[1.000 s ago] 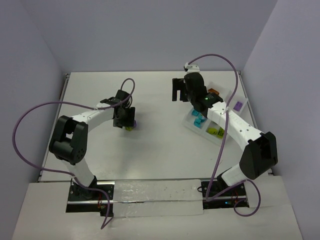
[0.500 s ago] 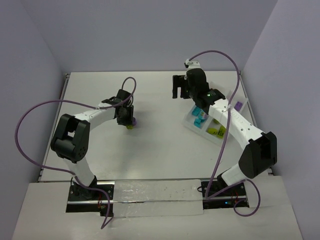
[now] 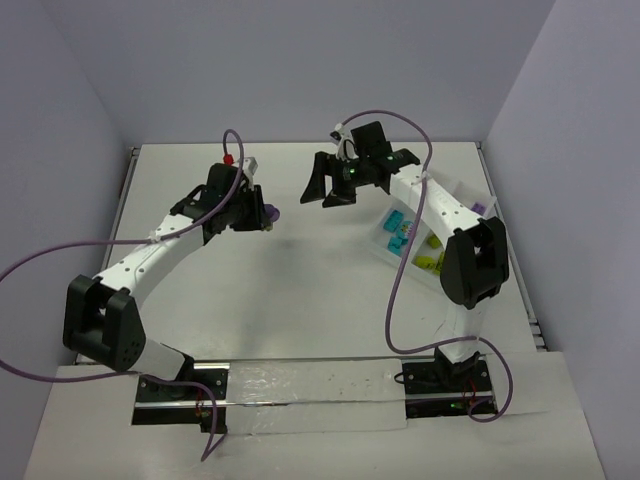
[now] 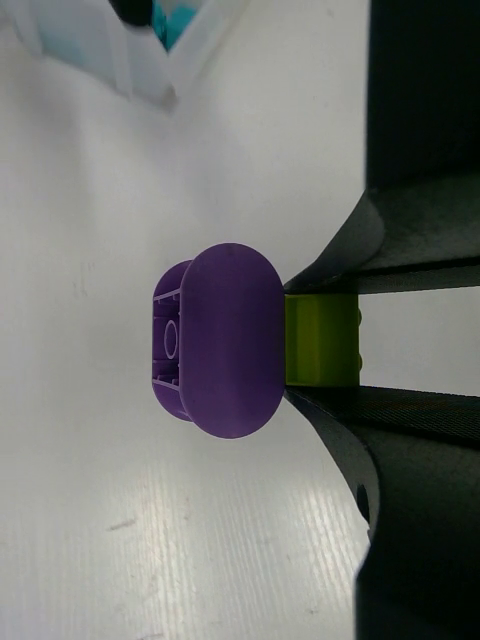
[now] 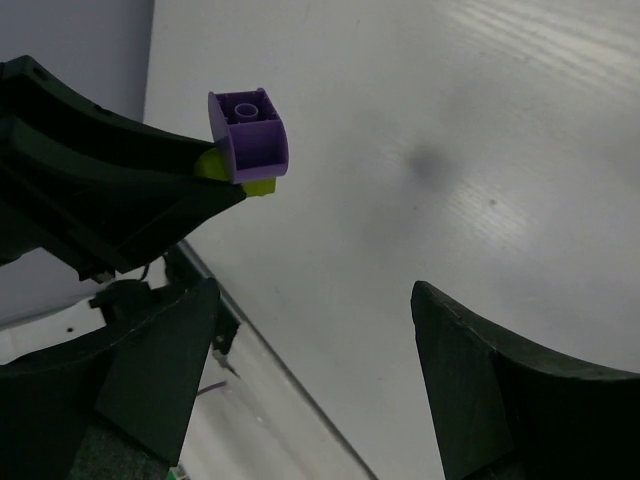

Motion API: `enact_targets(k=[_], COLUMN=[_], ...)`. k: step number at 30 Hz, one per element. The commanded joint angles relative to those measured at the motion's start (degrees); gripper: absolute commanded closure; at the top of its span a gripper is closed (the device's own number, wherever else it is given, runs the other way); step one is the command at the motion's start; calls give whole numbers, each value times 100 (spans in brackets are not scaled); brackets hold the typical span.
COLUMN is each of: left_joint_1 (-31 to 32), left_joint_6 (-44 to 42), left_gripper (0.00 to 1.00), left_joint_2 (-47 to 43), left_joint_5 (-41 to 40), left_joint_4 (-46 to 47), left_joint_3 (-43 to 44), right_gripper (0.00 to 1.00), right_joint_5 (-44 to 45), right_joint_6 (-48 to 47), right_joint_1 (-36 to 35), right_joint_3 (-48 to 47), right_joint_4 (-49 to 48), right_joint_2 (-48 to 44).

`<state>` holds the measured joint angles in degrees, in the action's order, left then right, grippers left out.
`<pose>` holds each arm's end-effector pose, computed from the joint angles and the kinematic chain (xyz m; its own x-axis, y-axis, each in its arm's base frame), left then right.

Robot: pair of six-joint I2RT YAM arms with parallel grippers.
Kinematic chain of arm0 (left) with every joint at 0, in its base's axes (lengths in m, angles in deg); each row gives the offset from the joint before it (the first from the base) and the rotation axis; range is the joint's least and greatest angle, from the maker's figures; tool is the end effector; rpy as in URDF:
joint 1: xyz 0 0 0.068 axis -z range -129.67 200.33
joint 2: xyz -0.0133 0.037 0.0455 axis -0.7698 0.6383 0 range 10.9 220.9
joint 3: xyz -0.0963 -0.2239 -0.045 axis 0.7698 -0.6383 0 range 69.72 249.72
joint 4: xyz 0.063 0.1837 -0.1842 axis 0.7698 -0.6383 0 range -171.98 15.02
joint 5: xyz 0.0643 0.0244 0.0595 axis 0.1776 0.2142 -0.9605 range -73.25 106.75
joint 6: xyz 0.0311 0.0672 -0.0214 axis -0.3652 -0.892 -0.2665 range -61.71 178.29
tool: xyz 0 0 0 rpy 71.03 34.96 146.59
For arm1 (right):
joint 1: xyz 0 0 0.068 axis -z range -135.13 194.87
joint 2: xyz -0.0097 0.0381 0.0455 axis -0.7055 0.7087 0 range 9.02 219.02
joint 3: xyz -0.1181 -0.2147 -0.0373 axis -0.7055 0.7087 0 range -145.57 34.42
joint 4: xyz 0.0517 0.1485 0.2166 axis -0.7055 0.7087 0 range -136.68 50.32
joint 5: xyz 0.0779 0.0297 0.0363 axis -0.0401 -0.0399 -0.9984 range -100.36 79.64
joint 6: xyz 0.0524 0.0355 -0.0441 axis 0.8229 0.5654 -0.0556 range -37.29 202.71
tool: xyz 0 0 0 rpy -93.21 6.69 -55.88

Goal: Sort the legos into containers by color

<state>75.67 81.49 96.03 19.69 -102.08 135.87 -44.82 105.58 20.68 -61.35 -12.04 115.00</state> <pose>0.3186 -0.1546 0.2252 -0.7794 -0.0662 -0.6230 0.1660 0.9371 -0.3072 0.3814 0.2119 0.2666 -0.8662 -0.0379 -0.4982 -0.3985 0.6539 0.6432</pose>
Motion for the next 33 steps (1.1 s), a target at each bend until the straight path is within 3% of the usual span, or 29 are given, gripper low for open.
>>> enact_targets(k=[1,14,22,26,29,31,33], left_joint_1=[51,51,51,51,51,51,51], left_joint_6=[282,324,264,273,273,269,257], left_gripper=[100,100,100,100,100,100,100], left_joint_2=[-376,-428,-409,-399,-393,-413,-440], left_joint_5=[445,742,788,815,820,783,746], left_joint_4=[469,468,406,442,432,404,384], left_joint_3=[161,365,407,400,426,429,414], right_gripper=[16,16,18,35,76,94,100], right_joint_5=[-658,-917,-1061,-1167,-1247,-1221,-1110], right_joint_6=[783,1510,1324,1430,1529,1558,1587], right_joint_1=[-114,-439,-718,-762,-761,-741,-709], right_joint_3=[91,-270,-783,-724,-741,-741,-665], right_joint_4=[-554,-1358,-1096,-1239,-1338,-1346,-1340], right_joint_2=[-128,587,1019,1077,1126,1122,1070])
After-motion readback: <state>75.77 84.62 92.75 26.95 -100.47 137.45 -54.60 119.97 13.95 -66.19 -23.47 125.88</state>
